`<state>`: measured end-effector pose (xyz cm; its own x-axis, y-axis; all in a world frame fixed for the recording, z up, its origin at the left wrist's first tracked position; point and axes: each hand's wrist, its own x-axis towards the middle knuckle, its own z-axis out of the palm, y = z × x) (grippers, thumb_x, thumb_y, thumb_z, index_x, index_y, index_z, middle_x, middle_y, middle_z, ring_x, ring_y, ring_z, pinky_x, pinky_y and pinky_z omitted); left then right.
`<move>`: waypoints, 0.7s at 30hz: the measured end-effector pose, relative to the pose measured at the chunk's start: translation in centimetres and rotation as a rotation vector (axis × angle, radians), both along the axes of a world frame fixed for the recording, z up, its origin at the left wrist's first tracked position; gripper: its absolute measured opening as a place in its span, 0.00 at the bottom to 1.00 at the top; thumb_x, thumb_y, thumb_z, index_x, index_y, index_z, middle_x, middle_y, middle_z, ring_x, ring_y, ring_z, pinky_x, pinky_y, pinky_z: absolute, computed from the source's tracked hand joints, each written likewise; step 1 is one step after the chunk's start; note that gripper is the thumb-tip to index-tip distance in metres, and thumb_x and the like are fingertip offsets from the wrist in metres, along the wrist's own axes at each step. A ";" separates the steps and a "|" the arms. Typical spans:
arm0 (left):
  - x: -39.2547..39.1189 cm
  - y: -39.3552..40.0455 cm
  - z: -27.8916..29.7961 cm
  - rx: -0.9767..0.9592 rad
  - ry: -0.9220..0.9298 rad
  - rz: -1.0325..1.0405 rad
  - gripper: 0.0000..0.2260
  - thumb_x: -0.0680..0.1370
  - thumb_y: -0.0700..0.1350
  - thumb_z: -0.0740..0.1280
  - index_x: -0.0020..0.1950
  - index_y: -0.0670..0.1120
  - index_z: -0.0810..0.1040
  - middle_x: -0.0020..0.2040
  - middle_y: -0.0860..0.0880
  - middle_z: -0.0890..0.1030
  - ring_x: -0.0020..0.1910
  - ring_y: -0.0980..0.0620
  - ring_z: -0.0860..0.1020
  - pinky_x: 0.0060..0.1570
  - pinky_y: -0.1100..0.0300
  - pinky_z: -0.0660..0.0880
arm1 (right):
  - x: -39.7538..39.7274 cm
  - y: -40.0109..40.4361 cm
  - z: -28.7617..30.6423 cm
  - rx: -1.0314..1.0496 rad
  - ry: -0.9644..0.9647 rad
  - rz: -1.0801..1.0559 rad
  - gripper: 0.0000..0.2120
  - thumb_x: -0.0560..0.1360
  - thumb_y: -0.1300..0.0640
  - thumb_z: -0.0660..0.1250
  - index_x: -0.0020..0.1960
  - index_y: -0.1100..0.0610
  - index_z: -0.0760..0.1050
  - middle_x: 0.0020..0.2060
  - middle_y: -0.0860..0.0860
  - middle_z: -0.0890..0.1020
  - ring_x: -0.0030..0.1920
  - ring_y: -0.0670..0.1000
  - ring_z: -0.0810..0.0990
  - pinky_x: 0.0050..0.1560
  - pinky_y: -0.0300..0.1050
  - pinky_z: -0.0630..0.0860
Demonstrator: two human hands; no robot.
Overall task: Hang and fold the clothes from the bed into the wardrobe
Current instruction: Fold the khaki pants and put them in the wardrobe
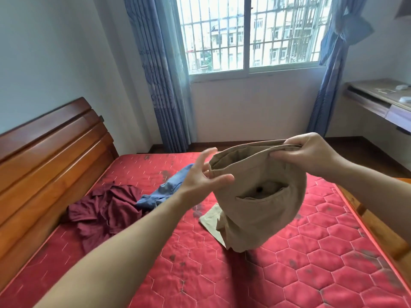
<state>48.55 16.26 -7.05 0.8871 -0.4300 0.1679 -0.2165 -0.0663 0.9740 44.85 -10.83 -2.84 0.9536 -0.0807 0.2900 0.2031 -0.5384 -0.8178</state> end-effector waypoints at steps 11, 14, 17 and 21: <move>1.1 -2.7 4.8 -0.220 0.079 0.181 0.02 0.74 0.39 0.73 0.43 0.46 0.84 0.42 0.49 0.86 0.41 0.54 0.82 0.46 0.60 0.81 | -3.3 -0.7 2.3 0.347 0.007 0.018 0.33 0.60 0.57 0.80 0.63 0.47 0.73 0.49 0.51 0.85 0.49 0.47 0.84 0.51 0.45 0.81; 1.6 -2.2 7.7 -0.175 0.016 0.159 0.03 0.73 0.40 0.74 0.41 0.48 0.86 0.43 0.48 0.86 0.43 0.52 0.82 0.51 0.55 0.80 | -3.7 0.0 2.4 0.371 0.042 0.055 0.15 0.67 0.61 0.76 0.54 0.54 0.82 0.51 0.53 0.85 0.52 0.49 0.84 0.56 0.48 0.80; 1.9 -1.8 11.3 -0.163 -0.056 0.159 0.03 0.73 0.40 0.73 0.41 0.47 0.84 0.39 0.51 0.85 0.38 0.55 0.82 0.47 0.59 0.81 | -2.8 0.4 5.2 0.412 -0.034 0.020 0.06 0.71 0.62 0.73 0.48 0.55 0.83 0.47 0.52 0.86 0.50 0.52 0.84 0.55 0.48 0.80; 2.3 -1.1 16.2 -0.265 -0.103 0.250 0.07 0.70 0.49 0.76 0.43 0.46 0.84 0.41 0.50 0.86 0.41 0.52 0.84 0.45 0.56 0.81 | -2.7 2.4 11.1 0.499 -0.114 0.012 0.09 0.69 0.51 0.75 0.43 0.57 0.83 0.37 0.51 0.86 0.37 0.50 0.84 0.40 0.47 0.81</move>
<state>50.81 15.18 9.12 0.9319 -0.1321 0.3377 -0.3228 0.1218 0.9386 42.18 -8.42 8.26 0.9197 -0.2256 0.3214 0.3100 -0.0853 -0.9469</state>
